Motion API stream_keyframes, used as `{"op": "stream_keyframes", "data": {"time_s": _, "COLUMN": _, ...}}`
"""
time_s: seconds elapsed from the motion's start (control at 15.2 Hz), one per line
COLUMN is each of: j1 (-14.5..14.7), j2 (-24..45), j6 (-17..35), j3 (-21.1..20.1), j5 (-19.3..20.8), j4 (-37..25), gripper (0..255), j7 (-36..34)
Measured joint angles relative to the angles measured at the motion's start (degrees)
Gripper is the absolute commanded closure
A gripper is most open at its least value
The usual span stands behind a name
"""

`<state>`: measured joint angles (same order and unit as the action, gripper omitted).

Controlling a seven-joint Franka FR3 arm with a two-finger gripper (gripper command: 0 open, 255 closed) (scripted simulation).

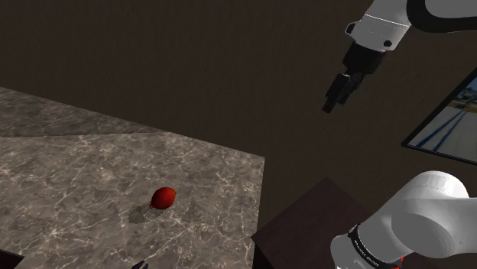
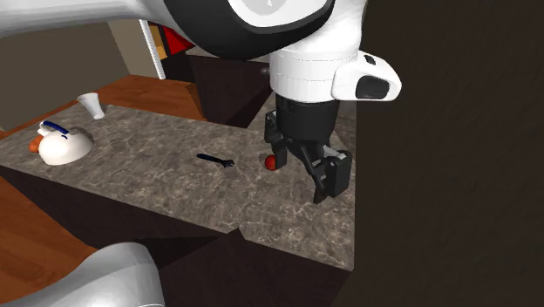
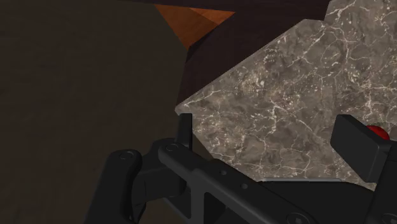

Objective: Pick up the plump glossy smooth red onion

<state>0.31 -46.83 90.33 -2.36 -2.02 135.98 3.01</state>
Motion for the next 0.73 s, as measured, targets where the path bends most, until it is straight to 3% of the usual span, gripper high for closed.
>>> {"op": "stream_keyframes", "data": {"time_s": 0.2, "j1": 0.21, "j2": 1.37, "j6": 1.70, "j3": -0.51, "j5": -1.22, "j4": 0.93, "gripper": 0, "j7": -1.07}}
{"op": "stream_keyframes", "data": {"time_s": 0.73, "j1": 2.24, "j2": 11.41, "j6": 12.05, "j3": -4.19, "j5": -9.48, "j4": 4.20, "gripper": 0, "j7": -7.49}}
